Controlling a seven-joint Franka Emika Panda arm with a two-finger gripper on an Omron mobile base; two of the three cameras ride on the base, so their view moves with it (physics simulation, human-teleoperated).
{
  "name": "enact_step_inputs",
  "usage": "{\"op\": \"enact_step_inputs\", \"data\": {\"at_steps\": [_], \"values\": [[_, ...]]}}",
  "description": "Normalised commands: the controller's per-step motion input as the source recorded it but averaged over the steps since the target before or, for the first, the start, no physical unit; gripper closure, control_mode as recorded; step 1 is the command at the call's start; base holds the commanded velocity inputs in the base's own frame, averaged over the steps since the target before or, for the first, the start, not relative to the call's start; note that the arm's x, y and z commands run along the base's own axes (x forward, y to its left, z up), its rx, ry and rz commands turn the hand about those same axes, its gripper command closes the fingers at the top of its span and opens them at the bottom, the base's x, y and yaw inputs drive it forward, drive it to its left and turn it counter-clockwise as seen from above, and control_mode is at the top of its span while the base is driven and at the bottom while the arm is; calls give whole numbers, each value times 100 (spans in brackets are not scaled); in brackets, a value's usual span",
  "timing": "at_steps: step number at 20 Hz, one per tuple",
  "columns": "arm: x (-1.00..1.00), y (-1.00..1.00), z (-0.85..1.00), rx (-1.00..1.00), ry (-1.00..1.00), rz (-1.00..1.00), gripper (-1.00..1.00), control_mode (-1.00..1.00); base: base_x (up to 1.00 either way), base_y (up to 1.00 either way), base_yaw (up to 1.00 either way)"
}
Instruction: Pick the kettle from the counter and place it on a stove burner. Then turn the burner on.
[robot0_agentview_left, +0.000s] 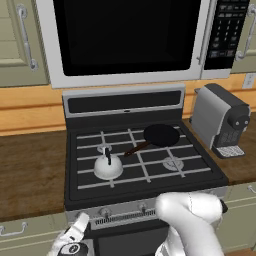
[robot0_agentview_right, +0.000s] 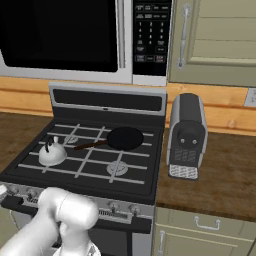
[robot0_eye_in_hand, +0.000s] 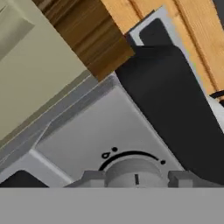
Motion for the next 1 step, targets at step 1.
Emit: {"op": "enact_step_inputs", "data": {"at_steps": [1], "values": [[4,69,0,-37,23,0,100,-100,0,0,0]]}}
